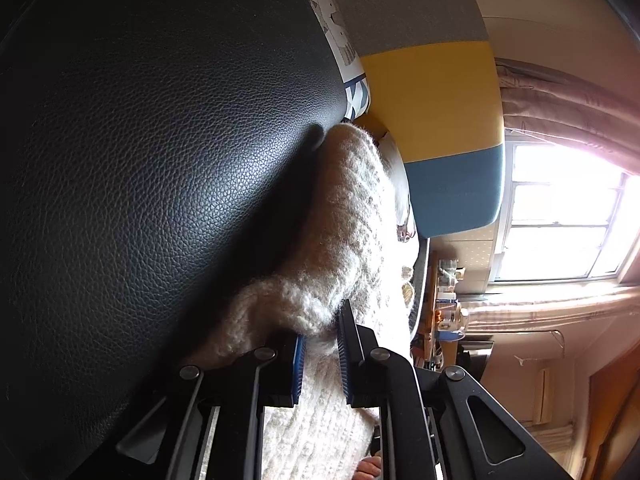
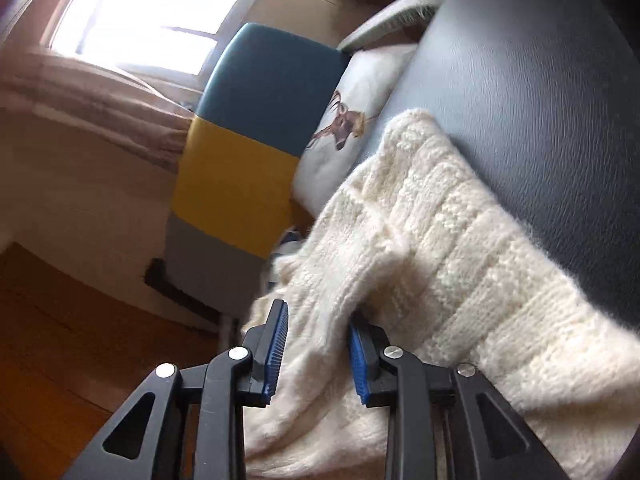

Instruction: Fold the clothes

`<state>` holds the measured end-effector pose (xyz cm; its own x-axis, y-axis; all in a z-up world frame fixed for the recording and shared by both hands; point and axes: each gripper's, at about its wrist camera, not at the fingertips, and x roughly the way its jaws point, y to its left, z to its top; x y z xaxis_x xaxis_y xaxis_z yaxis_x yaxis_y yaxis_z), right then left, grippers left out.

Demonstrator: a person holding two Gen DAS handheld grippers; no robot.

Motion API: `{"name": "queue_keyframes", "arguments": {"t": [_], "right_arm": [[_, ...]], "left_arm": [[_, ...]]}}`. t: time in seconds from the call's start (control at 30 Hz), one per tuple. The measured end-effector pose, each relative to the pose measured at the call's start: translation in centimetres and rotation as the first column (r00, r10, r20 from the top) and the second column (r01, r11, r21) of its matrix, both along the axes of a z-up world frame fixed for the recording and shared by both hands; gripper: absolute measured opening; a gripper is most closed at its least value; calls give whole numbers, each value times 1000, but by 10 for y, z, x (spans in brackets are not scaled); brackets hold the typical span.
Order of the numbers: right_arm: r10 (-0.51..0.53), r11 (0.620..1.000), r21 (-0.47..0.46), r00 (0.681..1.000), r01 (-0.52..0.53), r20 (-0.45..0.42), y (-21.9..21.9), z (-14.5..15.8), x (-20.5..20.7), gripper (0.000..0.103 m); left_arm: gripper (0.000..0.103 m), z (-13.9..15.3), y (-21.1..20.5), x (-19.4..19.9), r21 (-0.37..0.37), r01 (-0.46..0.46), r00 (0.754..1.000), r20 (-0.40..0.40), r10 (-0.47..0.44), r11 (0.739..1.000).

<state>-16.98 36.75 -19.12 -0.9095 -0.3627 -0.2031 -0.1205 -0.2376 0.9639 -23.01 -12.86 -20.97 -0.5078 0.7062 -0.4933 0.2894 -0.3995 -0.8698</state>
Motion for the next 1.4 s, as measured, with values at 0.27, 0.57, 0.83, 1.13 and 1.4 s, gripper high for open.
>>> {"name": "queue_keyframes", "arguments": {"t": [0.27, 0.57, 0.83, 1.13, 1.4], "right_arm": [[86, 979, 168, 978, -119, 190, -5, 18, -23, 9], [16, 743, 652, 977, -155, 214, -36, 99, 6, 6], [-14, 762, 611, 936, -217, 351, -23, 49, 18, 6], [130, 812, 500, 929, -300, 346, -2, 59, 27, 17], [161, 666, 676, 946, -316, 283, -34, 107, 40, 23]], "left_arm": [[15, 3, 2, -1, -12, 1, 1000, 4, -1, 1000], [15, 19, 17, -3, -88, 22, 1000, -19, -24, 996], [14, 34, 27, 0, -213, 59, 997, -43, -69, 975], [14, 45, 23, 13, -265, 146, 987, -32, -160, 953], [14, 77, -19, 13, -375, 120, 980, -102, -170, 919]]}}
